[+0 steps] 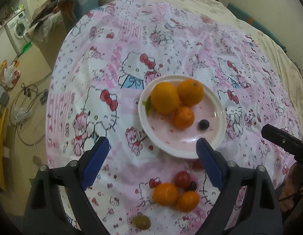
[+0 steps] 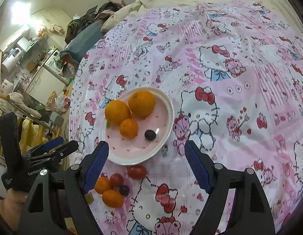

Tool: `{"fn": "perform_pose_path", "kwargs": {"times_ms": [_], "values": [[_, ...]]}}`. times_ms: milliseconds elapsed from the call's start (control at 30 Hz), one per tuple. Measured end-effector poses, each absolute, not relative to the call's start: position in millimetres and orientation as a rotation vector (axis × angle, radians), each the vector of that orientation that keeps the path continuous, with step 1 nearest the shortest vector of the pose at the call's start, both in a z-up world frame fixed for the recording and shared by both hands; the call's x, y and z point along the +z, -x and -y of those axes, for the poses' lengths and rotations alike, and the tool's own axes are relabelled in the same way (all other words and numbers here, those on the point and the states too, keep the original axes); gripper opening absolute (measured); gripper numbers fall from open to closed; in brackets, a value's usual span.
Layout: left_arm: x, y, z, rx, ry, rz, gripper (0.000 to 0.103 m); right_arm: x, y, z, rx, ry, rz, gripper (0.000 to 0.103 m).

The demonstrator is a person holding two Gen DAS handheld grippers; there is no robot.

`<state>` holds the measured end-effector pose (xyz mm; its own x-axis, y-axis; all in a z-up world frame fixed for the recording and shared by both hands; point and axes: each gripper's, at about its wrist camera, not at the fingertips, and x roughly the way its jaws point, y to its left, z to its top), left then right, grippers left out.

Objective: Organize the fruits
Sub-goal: 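Withdraw both open tools from the plate, then grasp a mandarin with the left tool while the right tool grasps a red tomato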

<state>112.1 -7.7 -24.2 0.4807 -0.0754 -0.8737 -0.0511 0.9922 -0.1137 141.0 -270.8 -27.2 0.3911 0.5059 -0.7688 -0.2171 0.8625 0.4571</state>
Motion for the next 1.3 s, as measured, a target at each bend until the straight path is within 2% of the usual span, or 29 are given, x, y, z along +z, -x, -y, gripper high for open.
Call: {"fn": "perform_pose_path", "kwargs": {"times_ms": [900, 1067, 1133, 1200, 1300], "values": [[-45.1, -101.4, 6.7, 0.041, 0.129, -1.135, 0.087, -48.7, -124.5, 281.6, 0.396, -0.376, -1.148, 0.082], [-62.1, -100.6, 12.6, -0.003, 0.152, -1.209, 0.083, -54.6, -129.6, 283.0, 0.378, -0.401, -1.173, 0.082], [-71.6, -98.7, 18.6, -0.034, 0.154, -1.257, 0.078, -55.2, -130.1, 281.6, 0.377, -0.396, -1.174, 0.082], [-83.8, -97.6, 24.0, -0.056, 0.160, -1.322, 0.067, -55.7, -130.7, 280.2, 0.380, -0.392, -1.175, 0.082], [-96.9, -95.0, 26.2, -0.052, 0.197, -1.395, 0.063, -56.6, -130.7, 278.7, 0.385, -0.389, -1.178, 0.082]]}}
